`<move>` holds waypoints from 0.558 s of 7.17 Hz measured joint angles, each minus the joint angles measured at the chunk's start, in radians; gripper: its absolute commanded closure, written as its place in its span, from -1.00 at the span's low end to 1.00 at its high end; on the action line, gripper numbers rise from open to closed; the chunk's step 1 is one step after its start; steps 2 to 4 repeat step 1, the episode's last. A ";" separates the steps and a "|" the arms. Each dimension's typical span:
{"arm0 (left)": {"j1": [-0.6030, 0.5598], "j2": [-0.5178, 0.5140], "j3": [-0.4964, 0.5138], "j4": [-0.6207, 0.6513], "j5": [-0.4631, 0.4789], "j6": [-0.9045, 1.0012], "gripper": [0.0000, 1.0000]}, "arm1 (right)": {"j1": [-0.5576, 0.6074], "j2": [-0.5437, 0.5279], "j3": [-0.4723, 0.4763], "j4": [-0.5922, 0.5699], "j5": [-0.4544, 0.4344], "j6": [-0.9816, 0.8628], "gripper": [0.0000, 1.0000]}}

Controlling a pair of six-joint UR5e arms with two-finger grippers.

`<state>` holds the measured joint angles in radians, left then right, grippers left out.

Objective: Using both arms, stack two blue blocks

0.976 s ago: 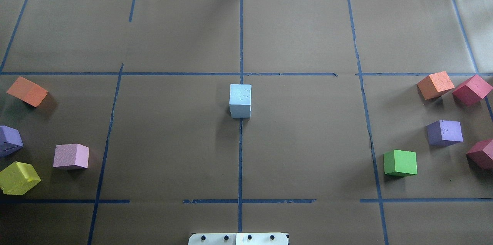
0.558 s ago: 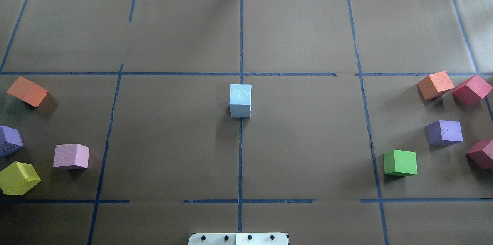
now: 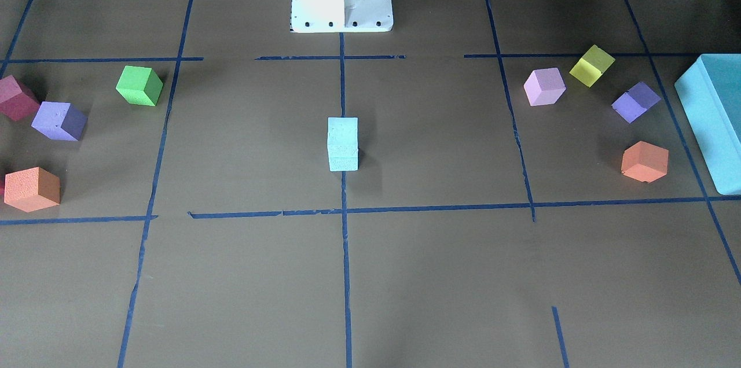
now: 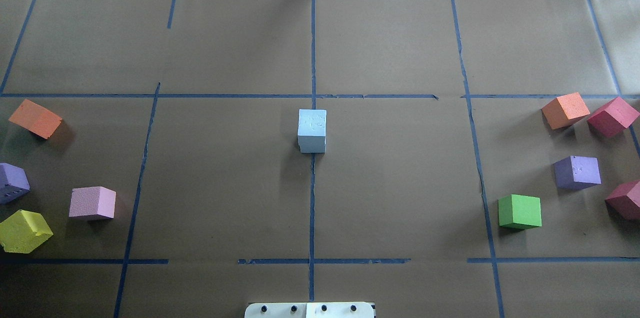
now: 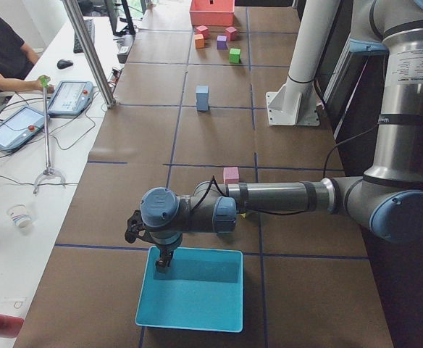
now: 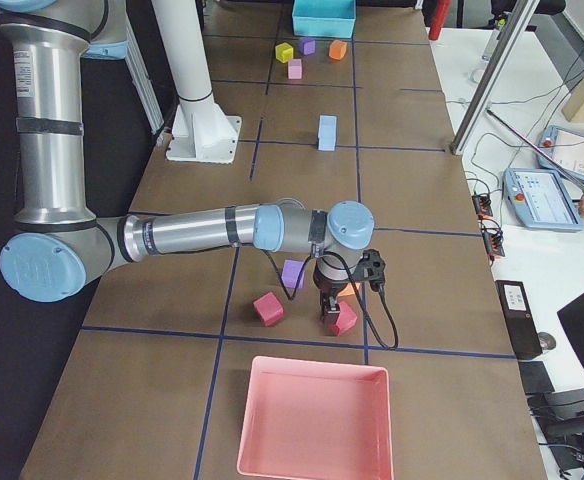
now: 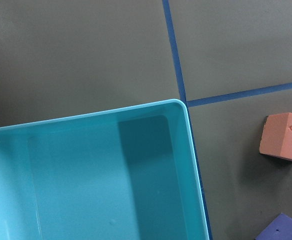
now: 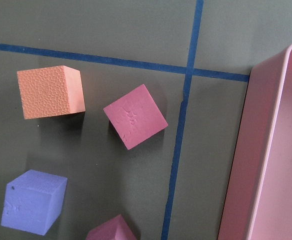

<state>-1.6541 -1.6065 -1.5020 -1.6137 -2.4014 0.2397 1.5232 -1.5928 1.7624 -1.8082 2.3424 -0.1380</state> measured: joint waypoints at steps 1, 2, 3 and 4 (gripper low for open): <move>0.000 -0.003 -0.002 0.000 0.001 0.001 -1.00 | 0.000 -0.002 -0.002 0.006 0.000 0.000 -1.00; 0.000 -0.003 -0.002 0.000 0.001 0.001 -1.00 | 0.000 -0.002 -0.002 0.006 0.000 0.000 -1.00; 0.000 -0.003 -0.002 0.000 0.001 0.001 -1.00 | 0.000 -0.002 -0.002 0.006 0.000 0.000 -1.00; 0.000 -0.003 -0.002 0.000 0.001 0.001 -1.00 | 0.000 -0.002 -0.002 0.006 0.000 0.000 -1.00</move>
